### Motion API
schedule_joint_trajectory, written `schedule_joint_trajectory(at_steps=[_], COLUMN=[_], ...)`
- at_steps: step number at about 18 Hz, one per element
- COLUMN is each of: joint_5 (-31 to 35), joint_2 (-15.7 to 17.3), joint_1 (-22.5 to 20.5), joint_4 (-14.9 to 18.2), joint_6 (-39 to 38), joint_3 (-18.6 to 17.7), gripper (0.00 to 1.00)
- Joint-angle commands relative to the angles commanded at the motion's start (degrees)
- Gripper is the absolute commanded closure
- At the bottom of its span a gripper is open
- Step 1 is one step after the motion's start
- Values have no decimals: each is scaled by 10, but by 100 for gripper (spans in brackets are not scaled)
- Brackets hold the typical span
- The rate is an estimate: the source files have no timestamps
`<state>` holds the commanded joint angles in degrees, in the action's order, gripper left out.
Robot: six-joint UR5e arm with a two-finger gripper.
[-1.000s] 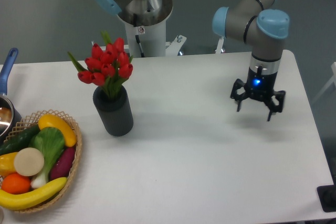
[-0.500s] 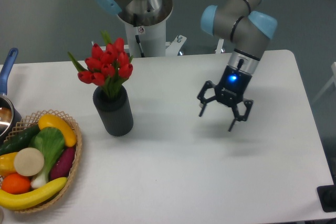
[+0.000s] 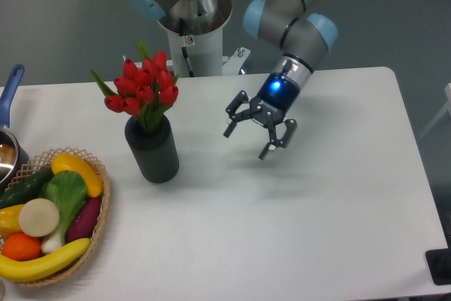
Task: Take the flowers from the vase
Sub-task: 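Move the open gripper toward the red tulip stems above the black vase, then push the gripper into the tulip bunch beside the stems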
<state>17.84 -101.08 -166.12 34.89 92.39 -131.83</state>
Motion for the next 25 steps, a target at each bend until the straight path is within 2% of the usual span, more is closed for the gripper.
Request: schedule_joint_trajectory(at_steps=[3, 6, 9, 19, 25], joint_5=[-4, -38, -54, -55, -55], joint_2=[26, 63, 84, 98, 97], joint_1=[17, 19, 19, 61, 77], joint_4=[0, 0, 0, 0, 0], joint_6=[-24, -34, -40, -44, -44], joint_3=[-16, -44, -62, -76, -71], gripper=[0, 0, 0, 0, 0])
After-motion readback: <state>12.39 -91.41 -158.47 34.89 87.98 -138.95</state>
